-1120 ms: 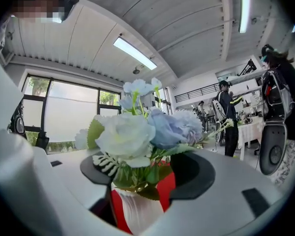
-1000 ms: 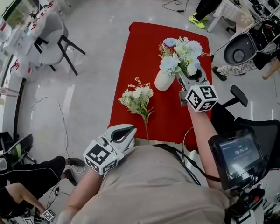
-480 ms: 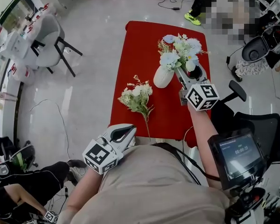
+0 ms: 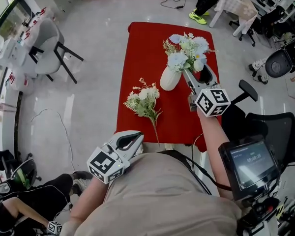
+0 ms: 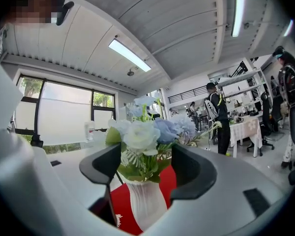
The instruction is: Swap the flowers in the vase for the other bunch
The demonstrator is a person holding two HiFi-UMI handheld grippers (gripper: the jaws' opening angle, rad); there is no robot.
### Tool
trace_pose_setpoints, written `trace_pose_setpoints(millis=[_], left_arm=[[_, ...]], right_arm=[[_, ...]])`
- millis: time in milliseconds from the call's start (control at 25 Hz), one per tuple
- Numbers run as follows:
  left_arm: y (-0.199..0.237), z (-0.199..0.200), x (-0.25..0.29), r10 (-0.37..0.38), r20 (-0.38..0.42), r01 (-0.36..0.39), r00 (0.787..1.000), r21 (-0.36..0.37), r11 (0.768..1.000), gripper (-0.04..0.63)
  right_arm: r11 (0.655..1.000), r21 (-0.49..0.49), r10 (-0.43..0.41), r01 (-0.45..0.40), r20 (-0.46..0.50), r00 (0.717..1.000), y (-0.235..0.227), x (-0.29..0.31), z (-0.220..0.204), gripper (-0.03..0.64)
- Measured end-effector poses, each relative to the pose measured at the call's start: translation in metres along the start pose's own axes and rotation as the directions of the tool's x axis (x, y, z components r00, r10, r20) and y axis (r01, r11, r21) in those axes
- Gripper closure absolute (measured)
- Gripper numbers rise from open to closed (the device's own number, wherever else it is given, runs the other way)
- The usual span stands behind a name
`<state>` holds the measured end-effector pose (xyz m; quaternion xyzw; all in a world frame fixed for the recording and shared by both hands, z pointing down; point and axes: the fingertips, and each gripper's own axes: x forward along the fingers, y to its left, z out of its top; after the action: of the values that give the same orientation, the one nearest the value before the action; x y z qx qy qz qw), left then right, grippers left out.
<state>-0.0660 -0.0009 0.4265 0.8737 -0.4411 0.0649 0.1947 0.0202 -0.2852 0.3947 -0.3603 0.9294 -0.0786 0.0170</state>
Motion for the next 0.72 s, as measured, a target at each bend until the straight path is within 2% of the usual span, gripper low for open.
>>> trace_pose_setpoints(millis=[720], left_arm=[[-0.007,-0.009,-0.008,-0.094,-0.028,0.094,0.995,0.030,0.995,0.588]], right_arm=[[0.998,-0.015,-0.064,0.064,-0.015,0.998,0.012,-0.037,-0.012,0.299]])
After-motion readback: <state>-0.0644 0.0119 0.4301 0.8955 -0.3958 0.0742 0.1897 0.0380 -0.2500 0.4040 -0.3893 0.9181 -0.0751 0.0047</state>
